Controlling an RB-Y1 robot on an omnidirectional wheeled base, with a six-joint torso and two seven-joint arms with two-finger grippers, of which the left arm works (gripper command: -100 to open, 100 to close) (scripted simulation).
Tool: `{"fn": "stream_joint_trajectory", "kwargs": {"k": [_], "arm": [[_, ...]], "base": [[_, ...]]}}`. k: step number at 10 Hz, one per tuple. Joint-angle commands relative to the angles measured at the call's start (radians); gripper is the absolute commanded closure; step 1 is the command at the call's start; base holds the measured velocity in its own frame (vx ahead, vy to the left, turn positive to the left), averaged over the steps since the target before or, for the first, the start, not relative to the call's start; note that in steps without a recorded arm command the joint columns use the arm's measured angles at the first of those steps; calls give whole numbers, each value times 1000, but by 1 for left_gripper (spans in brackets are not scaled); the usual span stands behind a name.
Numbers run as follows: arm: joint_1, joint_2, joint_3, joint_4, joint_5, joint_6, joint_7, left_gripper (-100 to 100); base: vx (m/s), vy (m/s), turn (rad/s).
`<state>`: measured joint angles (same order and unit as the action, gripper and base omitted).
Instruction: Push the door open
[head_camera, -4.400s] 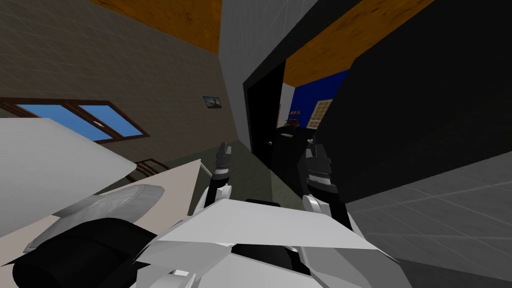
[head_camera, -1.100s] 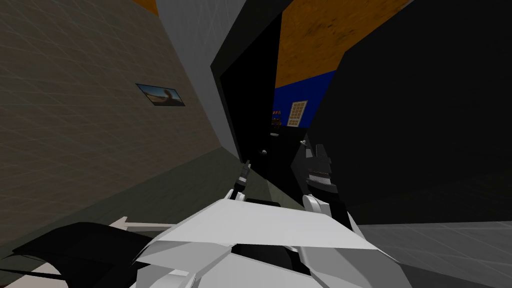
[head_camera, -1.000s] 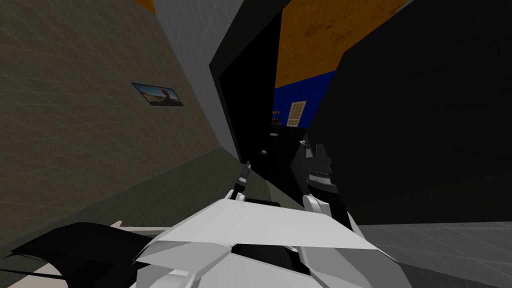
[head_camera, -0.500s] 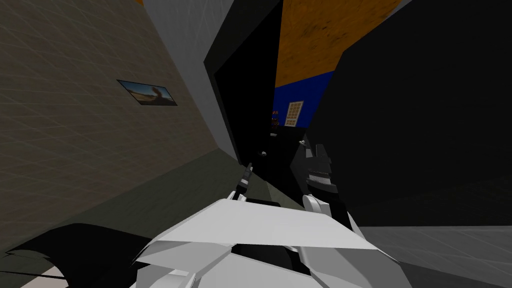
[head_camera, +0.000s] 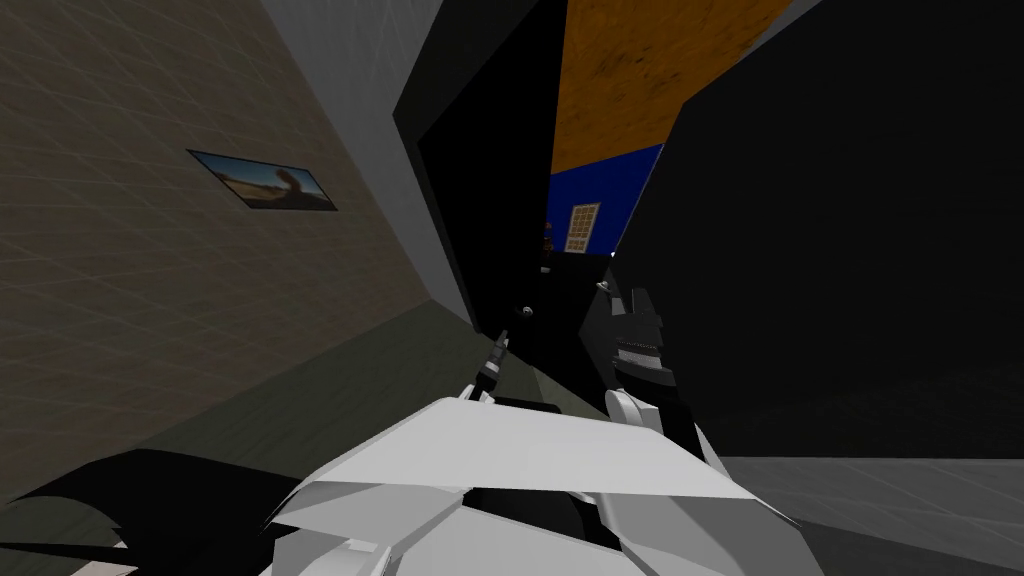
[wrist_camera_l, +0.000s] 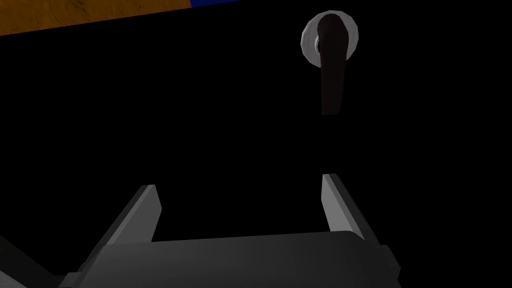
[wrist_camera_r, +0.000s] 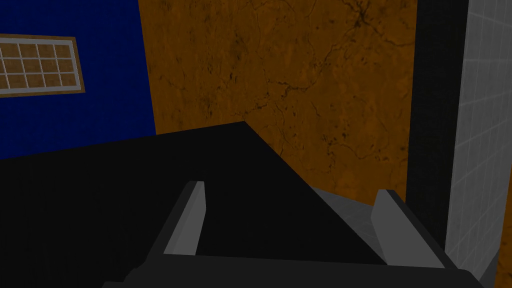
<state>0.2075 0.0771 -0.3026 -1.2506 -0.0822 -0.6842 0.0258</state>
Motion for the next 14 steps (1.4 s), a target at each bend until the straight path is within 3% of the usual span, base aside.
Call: {"fn": "stream_joint_trajectory", "kwargs": {"k": [1,10,12,14], "arm": [[-7,-3,-9,37,0,-10,3,-100],[-66,-30,-67,257,4,-44,27,-100],[-75,-34,-66,274,5,-48,27,-100],[-87,-23,-59,290,8,-50,26,-100]], "base": [[78,59,-82],[117,77,-88],[85,47,-34],[156,-53,-29]]}}
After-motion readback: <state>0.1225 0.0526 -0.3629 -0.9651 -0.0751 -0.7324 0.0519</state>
